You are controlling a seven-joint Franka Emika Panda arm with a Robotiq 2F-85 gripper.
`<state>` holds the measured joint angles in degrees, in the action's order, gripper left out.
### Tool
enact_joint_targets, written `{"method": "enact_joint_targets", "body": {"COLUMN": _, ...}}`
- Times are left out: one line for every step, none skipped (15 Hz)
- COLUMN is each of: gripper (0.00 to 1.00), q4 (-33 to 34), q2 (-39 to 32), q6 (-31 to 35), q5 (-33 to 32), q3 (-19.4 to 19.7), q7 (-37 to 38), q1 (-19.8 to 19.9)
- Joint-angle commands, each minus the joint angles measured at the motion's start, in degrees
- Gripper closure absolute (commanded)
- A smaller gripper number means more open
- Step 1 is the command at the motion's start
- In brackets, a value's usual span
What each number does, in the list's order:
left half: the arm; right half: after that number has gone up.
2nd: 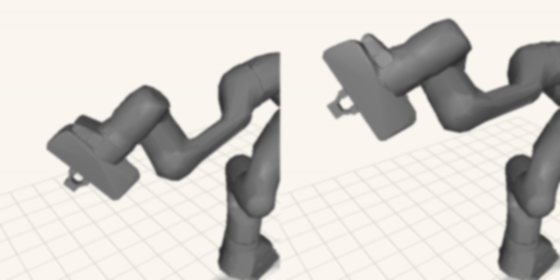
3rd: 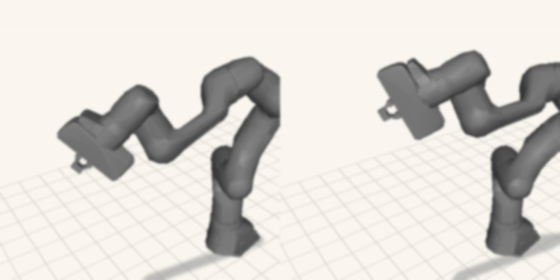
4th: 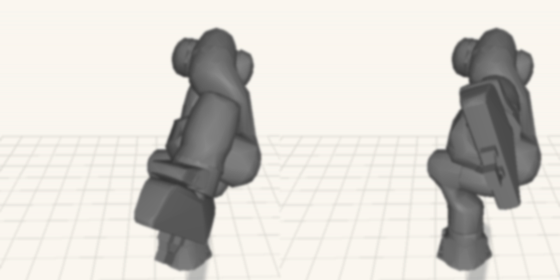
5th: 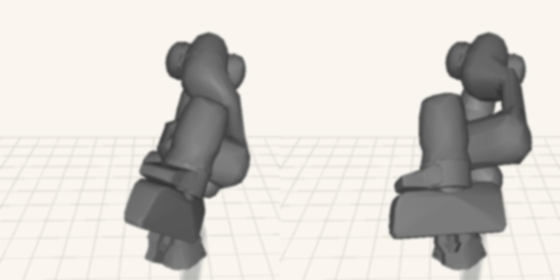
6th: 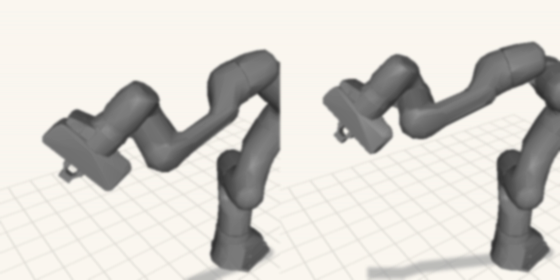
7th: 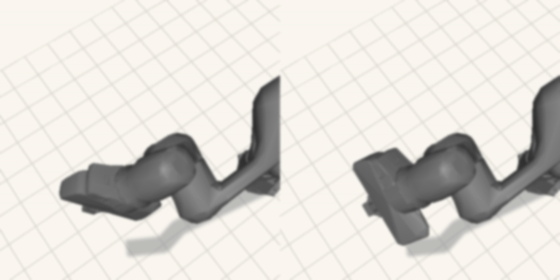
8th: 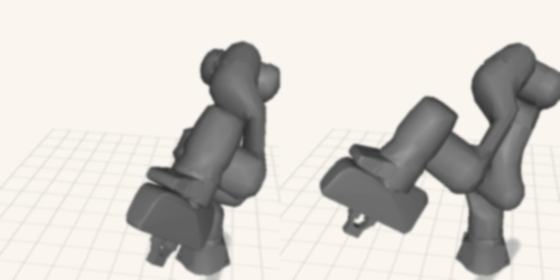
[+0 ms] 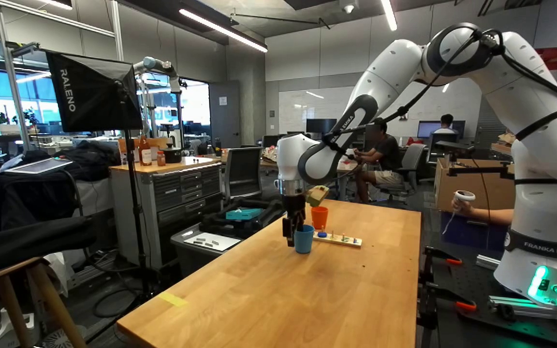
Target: Put the blue cup inside the orange cup
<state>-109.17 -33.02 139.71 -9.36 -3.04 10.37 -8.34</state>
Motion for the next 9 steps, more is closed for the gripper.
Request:
{"method": "enact_joint_targets", "body": {"gripper": 0.34, "q4": 4.3, "q2": -3.5, "q6": 1.1, "q5": 0.2, "q3": 1.7, "q7": 1.5, "q1": -1.8}}
{"method": "enact_joint_targets", "body": {"gripper": 0.42, "q4": 4.7, "q2": -3.8, "q6": 0.8, "q5": 0.6, "q3": 1.7, "q7": 1.6, "q1": -1.7}}
{"method": "enact_joint_targets", "body": {"gripper": 0.51, "q4": 4.9, "q2": -3.7, "q6": 0.4, "q5": 1.0, "q3": 1.7, "q7": 1.6, "q1": -1.4}}
{"method": "enact_joint_targets", "body": {"gripper": 0.58, "q4": 5.0, "q2": -3.6, "q6": 0.5, "q5": 1.1, "q3": 1.8, "q7": 1.8, "q1": -1.4}}
{"method": "enact_joint_targets", "body": {"gripper": 0.66, "q4": 5.9, "q2": -3.8, "q6": 0.0, "q5": 1.4, "q3": 1.9, "q7": 1.3, "q1": -0.9}}
{"method": "enact_joint_targets", "body": {"gripper": 0.73, "q4": 5.8, "q2": -3.4, "q6": 0.1, "q5": 1.6, "q3": 2.0, "q7": 1.2, "q1": -0.7}}
{"method": "enact_joint_targets", "body": {"gripper": 0.82, "q4": 5.8, "q2": -2.9, "q6": -0.1, "q5": 2.1, "q3": 2.0, "q7": 1.0, "q1": -0.3}}
{"method": "enact_joint_targets", "body": {"gripper": 0.89, "q4": 5.7, "q2": -2.6, "q6": 0.1, "q5": 2.3, "q3": 2.1, "q7": 1.0, "q1": -0.1}}
{"method": "enact_joint_targets", "body": {"gripper": 0.95, "q4": 5.5, "q2": -2.1, "q6": 0.1, "q5": 2.7, "q3": 2.1, "q7": 0.7, "q1": 0.3}}
